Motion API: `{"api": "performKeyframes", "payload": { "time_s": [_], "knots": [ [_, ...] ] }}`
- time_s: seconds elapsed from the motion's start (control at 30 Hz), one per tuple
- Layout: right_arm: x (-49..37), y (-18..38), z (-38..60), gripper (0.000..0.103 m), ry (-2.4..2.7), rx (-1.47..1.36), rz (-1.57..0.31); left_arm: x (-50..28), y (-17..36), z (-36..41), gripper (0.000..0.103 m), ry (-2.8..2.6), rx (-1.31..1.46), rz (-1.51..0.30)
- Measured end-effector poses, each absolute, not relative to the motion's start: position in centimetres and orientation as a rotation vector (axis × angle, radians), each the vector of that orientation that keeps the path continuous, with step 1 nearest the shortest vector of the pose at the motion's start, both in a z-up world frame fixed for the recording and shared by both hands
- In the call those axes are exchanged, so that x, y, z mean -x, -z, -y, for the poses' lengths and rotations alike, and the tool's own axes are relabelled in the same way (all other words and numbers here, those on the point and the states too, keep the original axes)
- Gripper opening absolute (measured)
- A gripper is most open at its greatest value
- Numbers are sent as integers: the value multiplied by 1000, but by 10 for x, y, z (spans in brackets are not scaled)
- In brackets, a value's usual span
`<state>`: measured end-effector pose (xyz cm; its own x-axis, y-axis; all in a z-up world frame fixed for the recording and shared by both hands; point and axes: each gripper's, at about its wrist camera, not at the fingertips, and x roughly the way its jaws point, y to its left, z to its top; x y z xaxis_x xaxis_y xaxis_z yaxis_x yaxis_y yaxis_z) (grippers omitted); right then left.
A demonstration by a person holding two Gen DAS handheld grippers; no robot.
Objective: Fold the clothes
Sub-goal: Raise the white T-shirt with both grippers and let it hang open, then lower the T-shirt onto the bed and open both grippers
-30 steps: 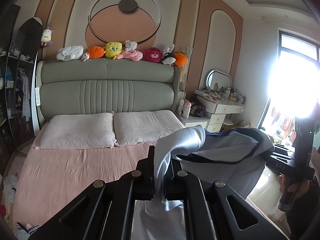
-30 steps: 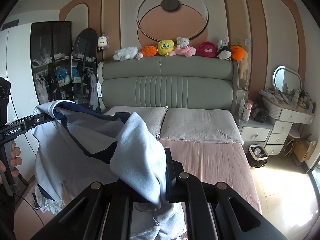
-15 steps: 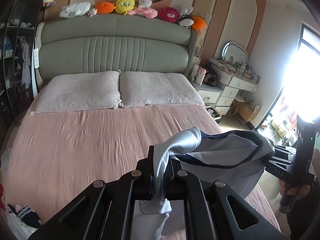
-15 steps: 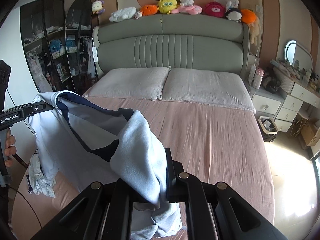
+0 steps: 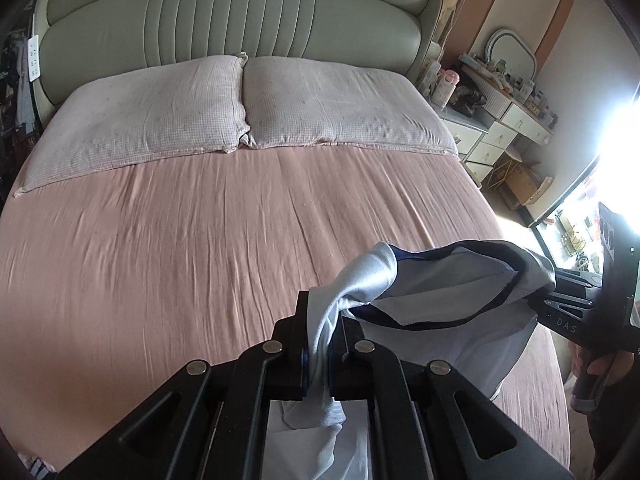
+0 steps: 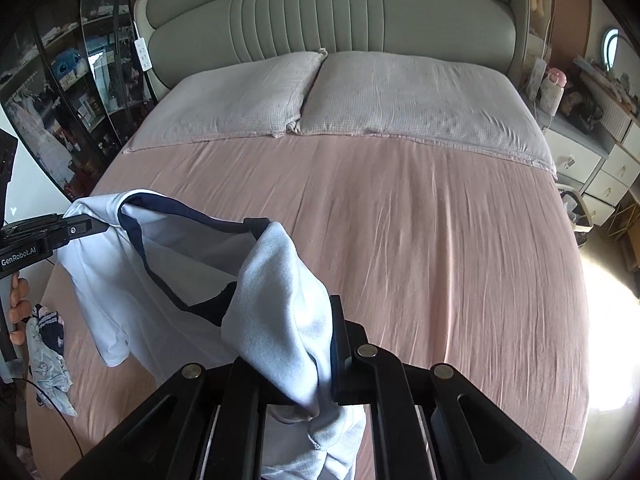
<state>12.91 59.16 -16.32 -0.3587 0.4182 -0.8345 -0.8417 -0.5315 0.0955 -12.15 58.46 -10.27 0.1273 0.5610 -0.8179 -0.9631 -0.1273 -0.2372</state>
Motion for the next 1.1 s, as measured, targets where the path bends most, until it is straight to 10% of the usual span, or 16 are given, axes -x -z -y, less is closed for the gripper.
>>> {"api": "performKeyframes", "payload": {
  "time_s": [0.87, 1.1],
  "knots": [
    [-87, 290, -796, 7, -1759, 1291, -869, 221, 259, -735, 8, -1315, 1281, -574],
    [-98, 311, -822, 30, -1645, 1279, -925, 231, 275, -740, 13, -1250, 1322, -572]
  ]
}}
